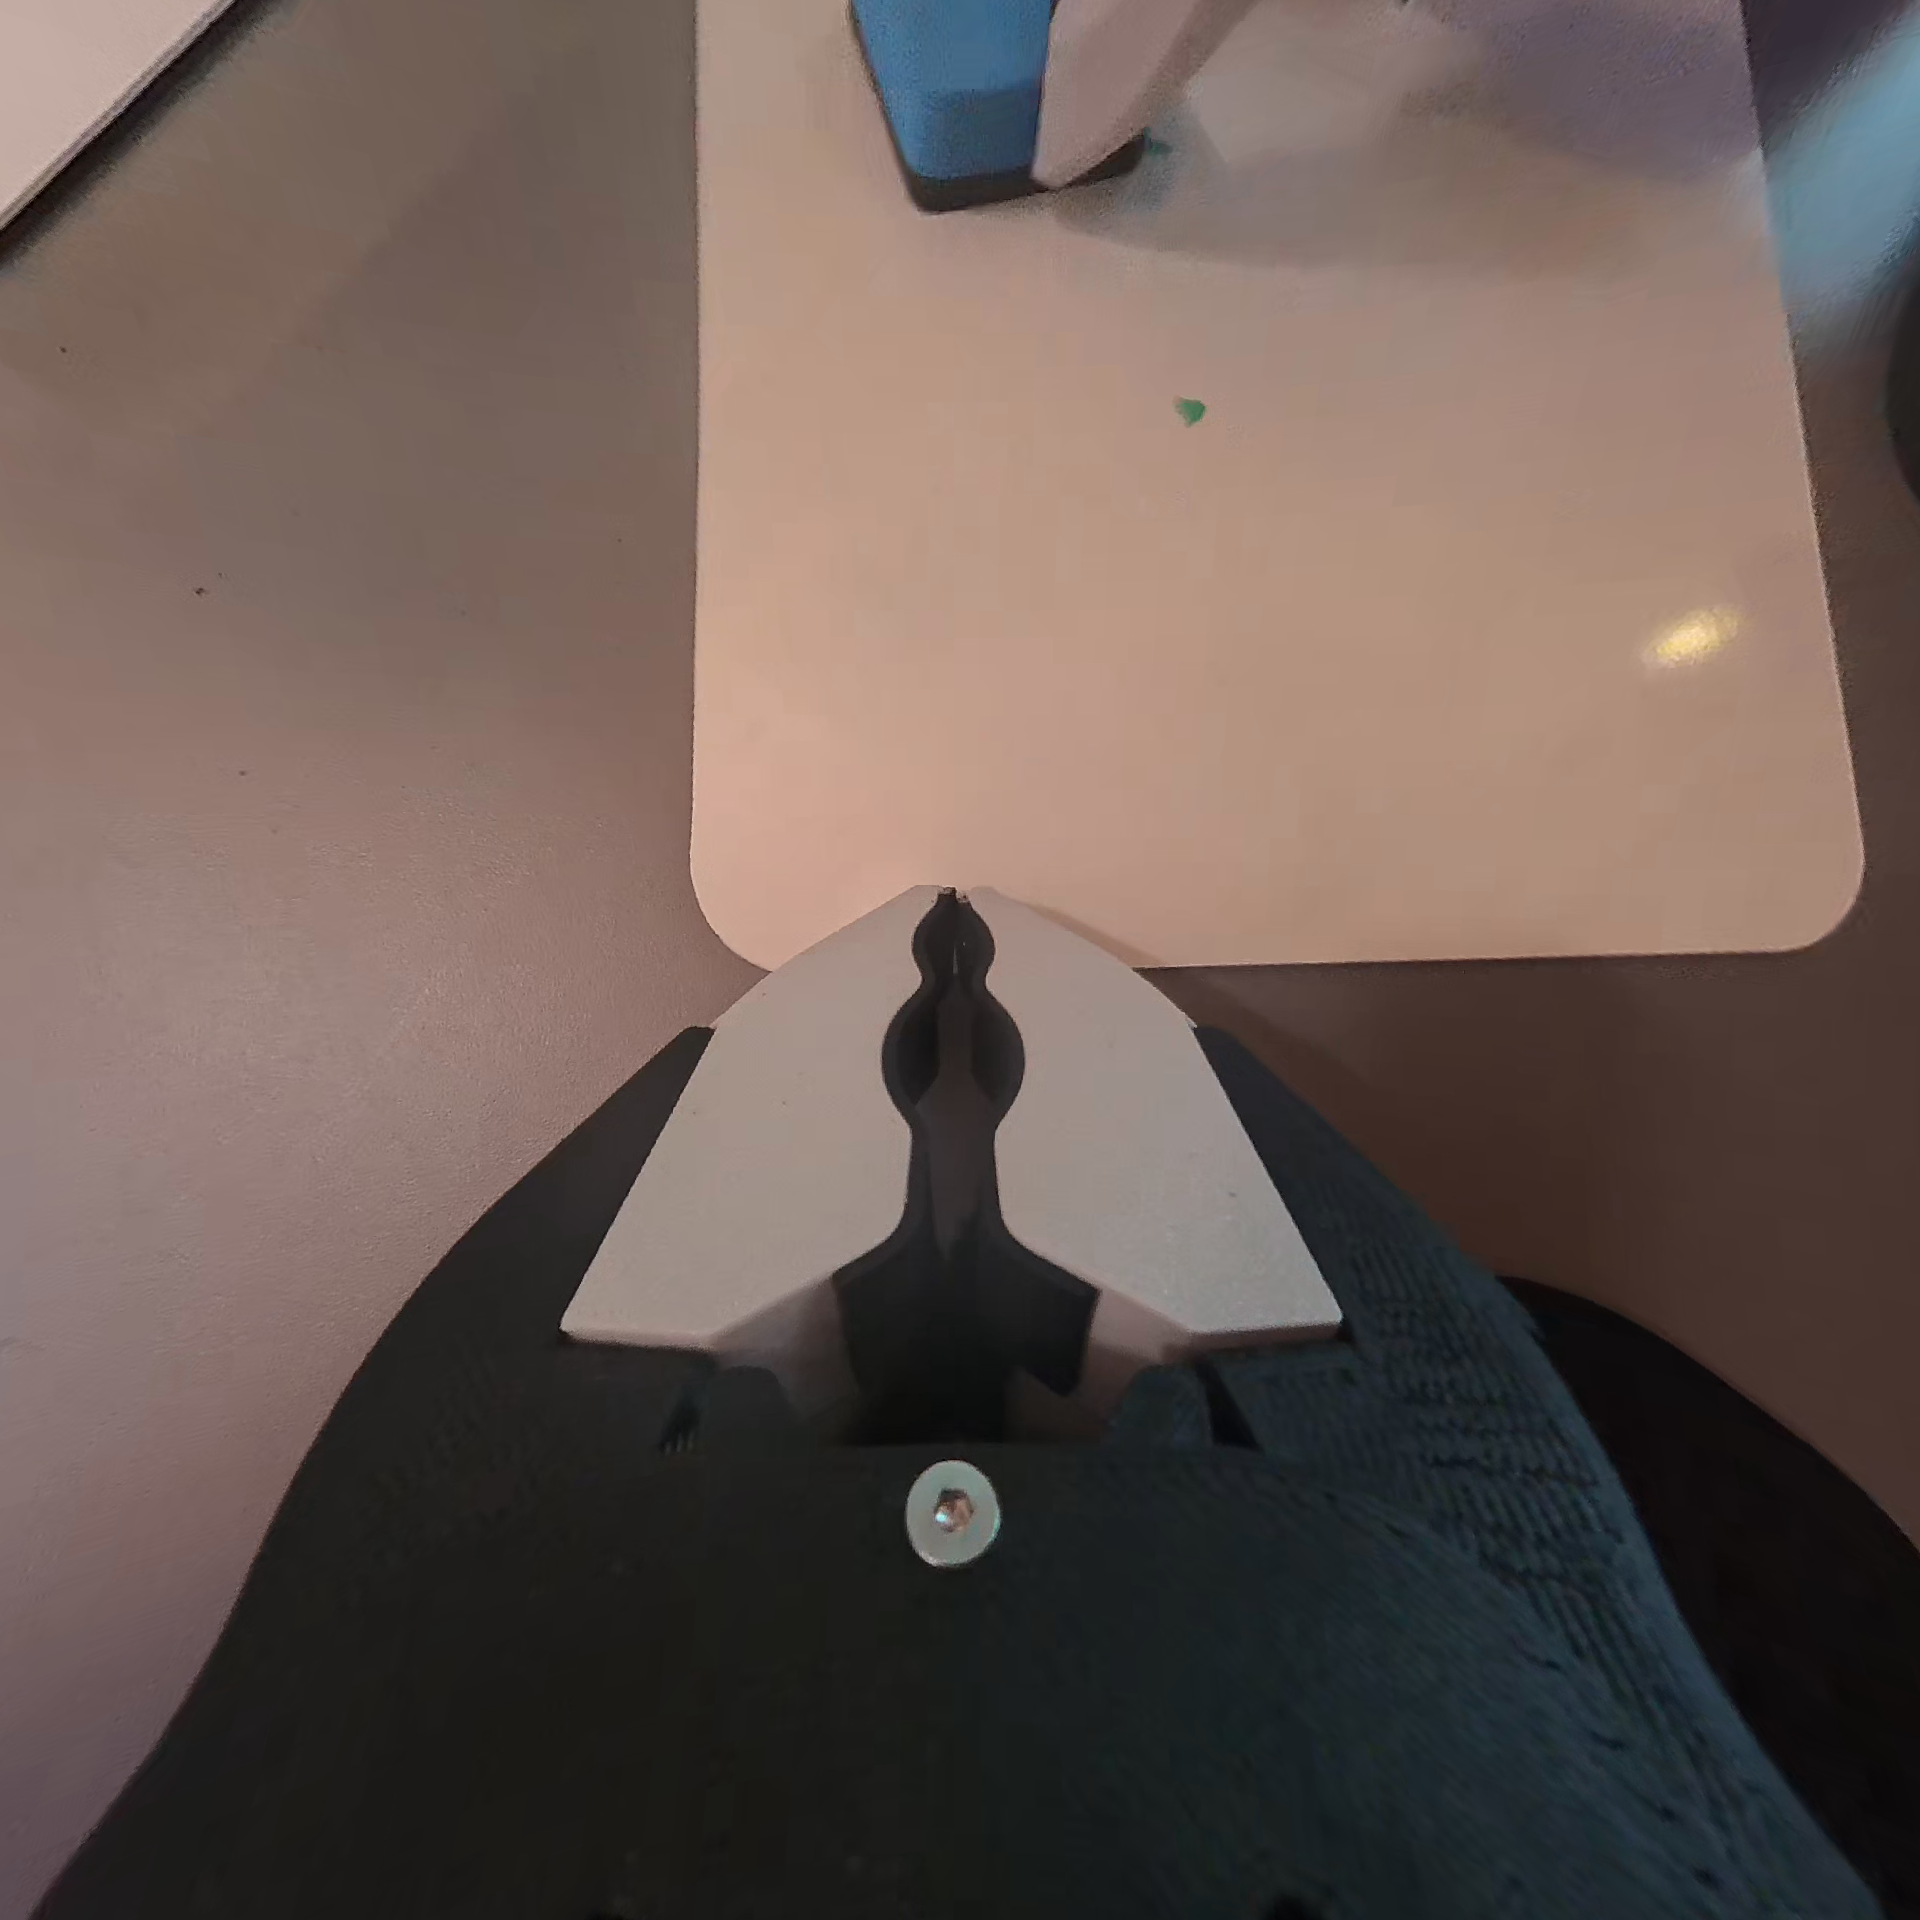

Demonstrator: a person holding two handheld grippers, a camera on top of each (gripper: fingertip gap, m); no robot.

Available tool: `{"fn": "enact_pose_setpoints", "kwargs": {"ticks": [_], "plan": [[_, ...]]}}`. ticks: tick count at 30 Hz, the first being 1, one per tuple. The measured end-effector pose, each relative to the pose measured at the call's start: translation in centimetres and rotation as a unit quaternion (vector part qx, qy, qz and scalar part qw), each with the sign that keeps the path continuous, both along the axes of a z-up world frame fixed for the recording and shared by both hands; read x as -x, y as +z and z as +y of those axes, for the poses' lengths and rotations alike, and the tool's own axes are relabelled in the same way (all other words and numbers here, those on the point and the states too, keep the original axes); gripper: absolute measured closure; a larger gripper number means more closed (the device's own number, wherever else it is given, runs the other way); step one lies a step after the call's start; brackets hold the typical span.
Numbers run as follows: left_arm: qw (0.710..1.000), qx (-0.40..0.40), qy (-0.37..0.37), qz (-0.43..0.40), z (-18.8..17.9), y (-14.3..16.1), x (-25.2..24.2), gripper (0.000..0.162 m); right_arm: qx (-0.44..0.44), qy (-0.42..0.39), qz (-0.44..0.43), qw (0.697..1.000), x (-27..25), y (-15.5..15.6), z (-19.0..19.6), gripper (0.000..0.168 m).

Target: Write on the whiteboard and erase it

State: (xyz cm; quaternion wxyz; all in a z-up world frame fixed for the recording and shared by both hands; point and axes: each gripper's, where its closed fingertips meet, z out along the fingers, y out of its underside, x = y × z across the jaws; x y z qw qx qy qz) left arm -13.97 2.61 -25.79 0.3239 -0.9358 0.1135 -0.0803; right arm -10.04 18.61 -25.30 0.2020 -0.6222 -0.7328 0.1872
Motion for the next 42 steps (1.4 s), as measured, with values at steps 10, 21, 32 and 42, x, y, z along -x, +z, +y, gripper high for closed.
{"fn": "enact_pose_setpoints", "kwargs": {"ticks": [10,21,32,42], "plan": [[1.0,-0.001,-0.002,-0.003,0.0,0.0,0.0,0.16,0.006,-0.069,-0.009,0.998,-3.3,0.0,4.9,0.116],[1.0,-0.002,-0.003,-0.004,0.0,0.0,-0.1,0.161,0.007,-0.053,-0.002,0.999,-1.0,0.1,5.1,0.116],[1.0,-0.004,-0.003,-0.011,0.0,0.0,0.0,0.161,0.044,0.009,0.025,0.999,0.6,0.2,1.4,0.116],[1.0,-0.005,-0.002,-0.008,0.0,0.0,-0.1,0.161,0.034,0.064,0.037,0.997,-0.2,0.2,-4.9,0.116]]}}
